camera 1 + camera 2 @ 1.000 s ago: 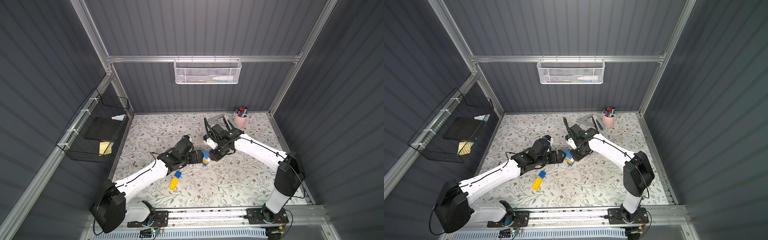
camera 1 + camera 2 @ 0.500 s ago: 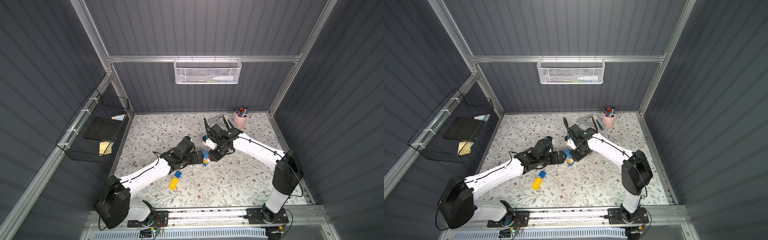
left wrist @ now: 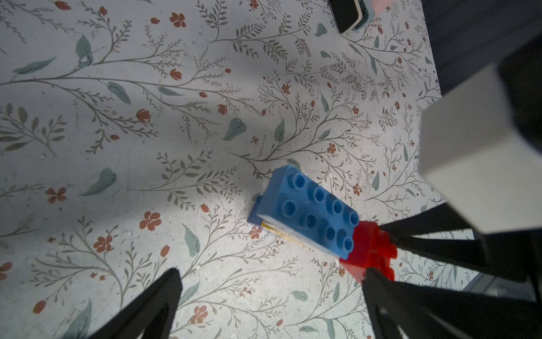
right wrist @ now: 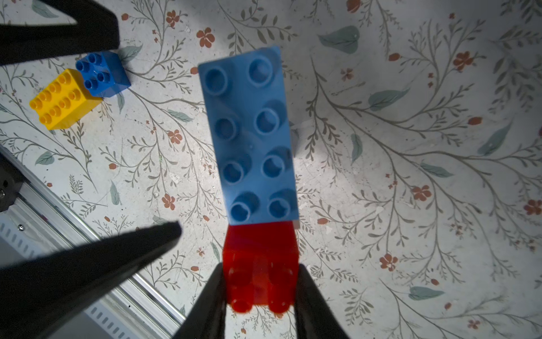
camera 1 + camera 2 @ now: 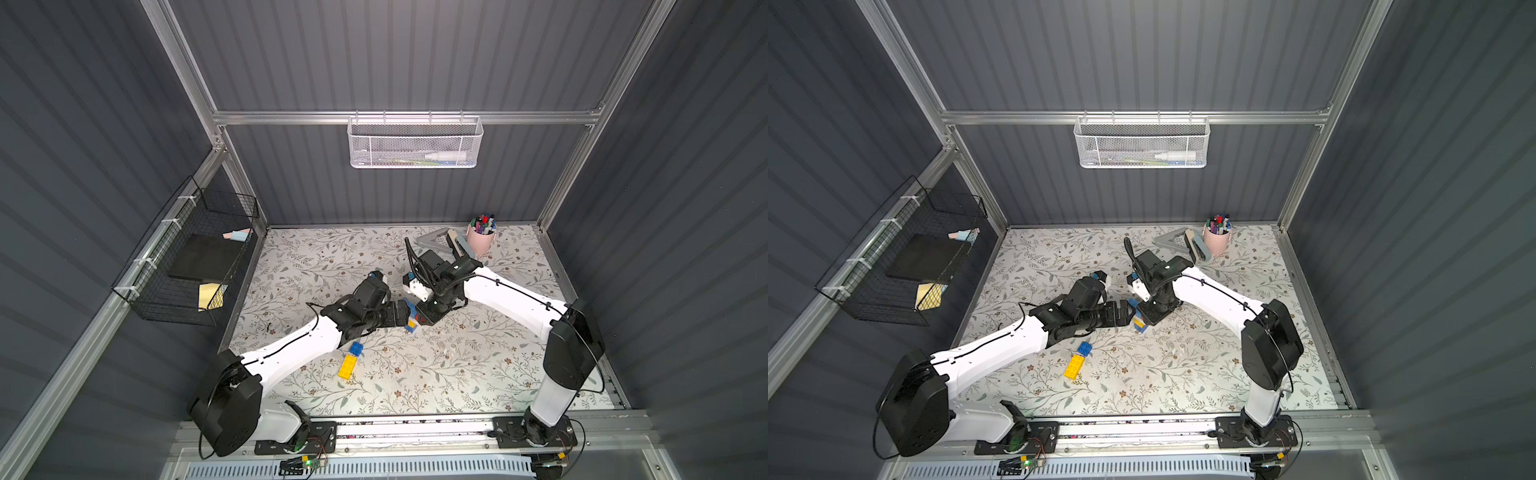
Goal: Assemble a spoon with lego
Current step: Assemble the lego brick with the lego brick.
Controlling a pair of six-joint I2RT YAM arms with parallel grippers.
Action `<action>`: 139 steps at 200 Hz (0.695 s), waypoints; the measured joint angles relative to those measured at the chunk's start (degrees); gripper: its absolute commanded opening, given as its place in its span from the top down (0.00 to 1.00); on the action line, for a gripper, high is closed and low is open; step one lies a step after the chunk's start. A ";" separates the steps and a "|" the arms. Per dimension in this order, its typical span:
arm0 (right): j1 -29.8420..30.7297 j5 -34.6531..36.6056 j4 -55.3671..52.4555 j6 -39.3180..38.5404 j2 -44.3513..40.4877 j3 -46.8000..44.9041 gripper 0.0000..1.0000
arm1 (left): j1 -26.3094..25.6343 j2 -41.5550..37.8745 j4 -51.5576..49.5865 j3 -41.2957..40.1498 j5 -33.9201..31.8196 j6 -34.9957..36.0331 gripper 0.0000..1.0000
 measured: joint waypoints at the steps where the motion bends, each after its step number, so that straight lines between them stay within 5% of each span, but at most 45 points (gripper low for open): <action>1: 0.00 0.00 -0.02 0.00 0.02 0.00 0.75 | 0.00 0.02 0.00 0.00 0.02 0.00 0.01; 139: 0.13 0.22 -1.77 0.00 2.71 2.99 0.75 | 0.00 0.55 0.42 -0.83 0.92 0.00 0.01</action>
